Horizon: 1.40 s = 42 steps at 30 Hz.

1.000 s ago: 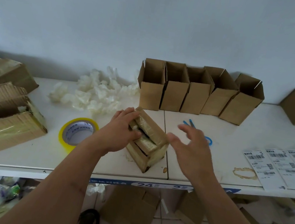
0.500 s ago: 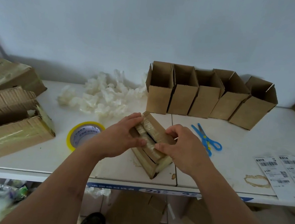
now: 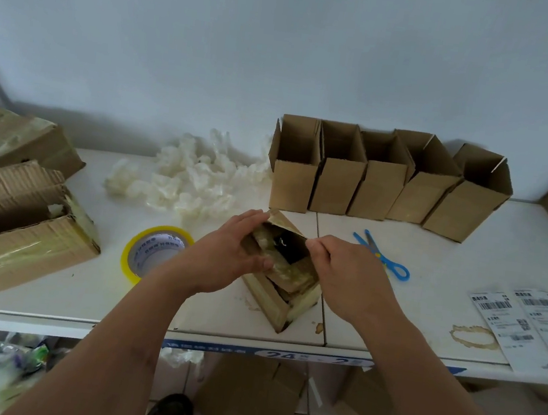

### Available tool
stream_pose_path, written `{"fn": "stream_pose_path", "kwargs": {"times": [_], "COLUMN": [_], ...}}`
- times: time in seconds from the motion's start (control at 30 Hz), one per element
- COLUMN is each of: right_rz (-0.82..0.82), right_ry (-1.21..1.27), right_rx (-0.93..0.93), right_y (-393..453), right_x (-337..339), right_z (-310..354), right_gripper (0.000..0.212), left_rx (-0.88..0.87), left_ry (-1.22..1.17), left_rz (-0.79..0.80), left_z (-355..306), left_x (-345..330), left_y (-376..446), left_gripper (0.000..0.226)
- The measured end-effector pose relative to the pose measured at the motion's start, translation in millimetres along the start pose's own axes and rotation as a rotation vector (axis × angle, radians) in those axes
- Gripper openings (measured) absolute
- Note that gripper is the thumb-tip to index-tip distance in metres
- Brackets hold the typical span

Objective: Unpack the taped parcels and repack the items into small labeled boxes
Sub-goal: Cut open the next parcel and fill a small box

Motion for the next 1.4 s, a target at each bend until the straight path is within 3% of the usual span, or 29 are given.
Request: {"fn": "stream_pose_path", "kwargs": {"times": [0.17,0.33,0.5,0.63,0.77,0.9,1.1,1.2,1.33,1.4], "right_rz": [-0.006,-0.090,-0.097,-0.080,-0.087,-0.070,-0.053,-0.120,-0.223,-0.186], "right_ry": [0.114,0.334,0.592,0.691,0.735,0.839,0.943,0.857,0.464,0.300], "right_rx": [-0.054,-0.168,-0.308,-0.400,-0.435,-0.499,-0.574,-0.533,-0.314,-0.266], "right_y": [3.6,6.0,6.8,8.3,7.0,5.2,4.5,7.4,11.6,11.4], "right_x": [1.4,-3.8,-8.1,-11.2,-11.3,-10.1,-12.2,-16.5,-21.1,-22.3], "right_z": [-8.6,-13.8,-18.9,-19.4,-19.8,-20.0,-20.2,-20.5,-17.7,-14.7], "right_gripper": [0.039,0.038,0.036,0.032,0.030,0.026,0.022,0.012,0.016,0.025], "left_rx": [-0.032,-0.037,0.016,0.058,0.048,0.008,0.118,0.219,0.227,0.161], "left_ry": [0.000,0.018,0.091,0.091,0.339,0.130,-0.126,-0.193,0.146,0.257], "left_rz": [-0.022,-0.019,0.057,0.043,-0.021,-0.176,-0.291,-0.280,-0.281,-0.254], "left_z": [-2.6,-0.4,2.3,-4.5,-18.1,-22.7,-17.4,-8.6,-10.4,-9.1], "left_x": [-0.8,0.3,4.8,3.1,-8.6,-1.9,29.0,36.5,27.8,20.7], "left_y": [-0.7,0.9,3.6,9.3,13.2,12.7,-8.5,-13.5,-8.0,-5.6], "left_gripper": [0.068,0.040,0.059,0.055,0.049,0.044,0.074,0.081,0.080,0.062]}}
Point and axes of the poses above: each hand's wrist, its own y-axis towards the middle knuckle, its own x-axis out of the back of the hand, z = x × y, the point moved 2 cm from there along y, towards the middle knuckle, and after that the axes turned 4 degrees about x, right-handed, at the moved point
